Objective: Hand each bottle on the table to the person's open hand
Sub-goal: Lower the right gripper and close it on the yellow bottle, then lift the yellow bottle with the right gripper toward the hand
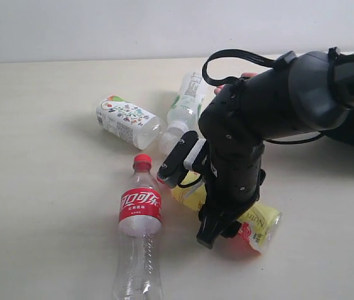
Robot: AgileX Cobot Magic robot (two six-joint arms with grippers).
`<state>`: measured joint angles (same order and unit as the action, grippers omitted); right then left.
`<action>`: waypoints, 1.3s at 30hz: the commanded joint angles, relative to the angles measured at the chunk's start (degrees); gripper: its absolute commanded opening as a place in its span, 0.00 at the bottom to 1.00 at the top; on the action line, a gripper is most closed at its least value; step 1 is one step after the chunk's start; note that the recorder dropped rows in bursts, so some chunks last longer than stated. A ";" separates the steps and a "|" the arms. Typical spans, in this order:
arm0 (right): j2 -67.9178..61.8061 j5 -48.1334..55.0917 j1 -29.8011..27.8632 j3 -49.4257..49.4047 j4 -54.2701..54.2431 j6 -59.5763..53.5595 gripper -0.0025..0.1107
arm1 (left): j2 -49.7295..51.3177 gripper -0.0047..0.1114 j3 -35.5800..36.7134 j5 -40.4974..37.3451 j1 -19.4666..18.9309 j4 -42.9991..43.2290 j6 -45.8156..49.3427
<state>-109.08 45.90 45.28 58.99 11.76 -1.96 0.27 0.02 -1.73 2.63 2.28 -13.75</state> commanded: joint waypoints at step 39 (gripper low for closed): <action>39.86 19.15 0.06 -0.28 -12.47 1.96 0.02 | -0.27 0.04 -0.02 0.16 0.30 -0.11 0.11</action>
<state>-72.56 64.11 45.28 58.94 -0.33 0.00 0.27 0.02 -1.73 2.63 2.28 -13.75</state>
